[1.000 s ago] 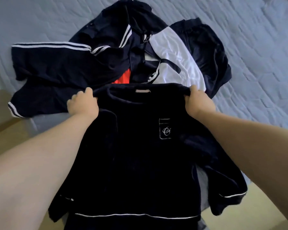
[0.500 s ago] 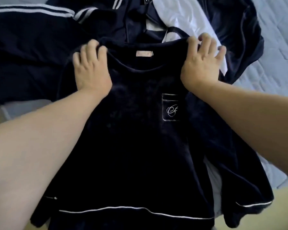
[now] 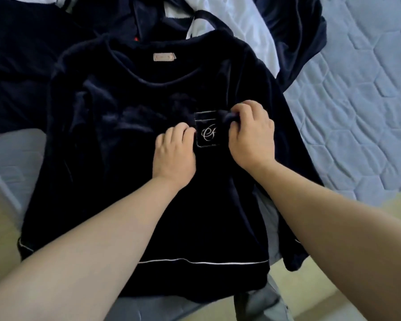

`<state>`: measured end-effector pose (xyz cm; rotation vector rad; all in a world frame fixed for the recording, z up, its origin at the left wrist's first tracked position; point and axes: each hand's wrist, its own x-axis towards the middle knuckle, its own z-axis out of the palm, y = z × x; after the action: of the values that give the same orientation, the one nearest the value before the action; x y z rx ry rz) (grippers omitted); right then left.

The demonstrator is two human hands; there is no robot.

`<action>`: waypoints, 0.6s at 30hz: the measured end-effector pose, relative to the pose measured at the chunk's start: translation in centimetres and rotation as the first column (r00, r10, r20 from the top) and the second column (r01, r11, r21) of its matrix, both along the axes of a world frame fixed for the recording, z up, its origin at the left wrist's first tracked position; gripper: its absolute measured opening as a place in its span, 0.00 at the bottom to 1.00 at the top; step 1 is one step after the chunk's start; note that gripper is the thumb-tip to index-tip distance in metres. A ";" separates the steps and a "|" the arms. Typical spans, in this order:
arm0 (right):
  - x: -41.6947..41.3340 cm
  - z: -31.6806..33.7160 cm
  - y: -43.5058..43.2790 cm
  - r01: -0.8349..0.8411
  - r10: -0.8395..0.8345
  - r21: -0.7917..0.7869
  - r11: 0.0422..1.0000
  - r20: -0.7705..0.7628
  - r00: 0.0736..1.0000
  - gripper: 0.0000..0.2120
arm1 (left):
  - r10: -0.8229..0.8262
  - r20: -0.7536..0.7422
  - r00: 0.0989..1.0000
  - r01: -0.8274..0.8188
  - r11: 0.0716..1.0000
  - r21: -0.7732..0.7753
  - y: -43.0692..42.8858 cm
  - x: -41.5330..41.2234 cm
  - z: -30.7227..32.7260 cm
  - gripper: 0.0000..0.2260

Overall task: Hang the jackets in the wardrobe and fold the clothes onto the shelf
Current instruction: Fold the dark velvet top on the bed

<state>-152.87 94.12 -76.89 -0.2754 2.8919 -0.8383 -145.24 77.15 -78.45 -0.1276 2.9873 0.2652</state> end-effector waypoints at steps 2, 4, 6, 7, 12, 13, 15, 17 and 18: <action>0.9 0.6 3.3 0.266 -0.271 0.051 0.963 0.125 0.954 0.21 | -0.066 -0.005 0.998 0.066 0.995 0.072 4.1 1.8 0.9 0.16; 2.1 0.4 7.1 0.395 -0.464 0.262 0.880 0.303 0.832 0.27 | -0.180 0.031 0.983 0.175 0.977 0.120 8.1 4.0 1.3 0.11; 3.6 -0.1 10.6 0.321 -0.539 0.457 0.830 0.506 0.673 0.30 | -0.329 0.130 0.935 0.306 0.937 0.167 11.6 6.3 1.4 0.10; 4.3 -0.3 12.1 0.236 -0.539 0.518 0.822 0.574 0.616 0.28 | -0.383 0.216 0.898 0.346 0.918 0.192 13.1 7.4 1.3 0.12; 3.1 -0.9 17.9 0.278 -0.572 0.513 0.812 0.602 0.557 0.18 | -0.157 0.573 0.804 0.041 0.977 0.210 18.8 9.4 1.2 0.23; 2.1 -0.9 19.0 0.299 -0.578 0.506 0.809 0.592 0.562 0.18 | -0.088 0.604 0.792 -0.033 0.982 0.186 19.6 9.2 1.0 0.24; 0.7 -0.7 21.0 0.325 -0.578 0.488 0.810 0.570 0.584 0.18 | 0.010 0.647 0.762 -0.132 0.981 0.141 20.7 8.1 0.7 0.24; 0.5 -0.4 22.2 0.294 -0.495 0.398 0.869 0.671 0.553 0.21 | 0.096 0.690 0.718 -0.249 0.960 0.125 21.1 6.4 0.3 0.22; 0.9 -0.2 22.4 0.233 -0.407 0.334 0.913 0.766 0.498 0.22 | 0.106 0.717 0.689 -0.305 0.940 0.153 21.3 5.5 0.1 0.21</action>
<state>-152.01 116.48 -77.09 0.5772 2.0676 -0.4991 -139.70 98.47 -78.37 -0.4355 2.1426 0.5039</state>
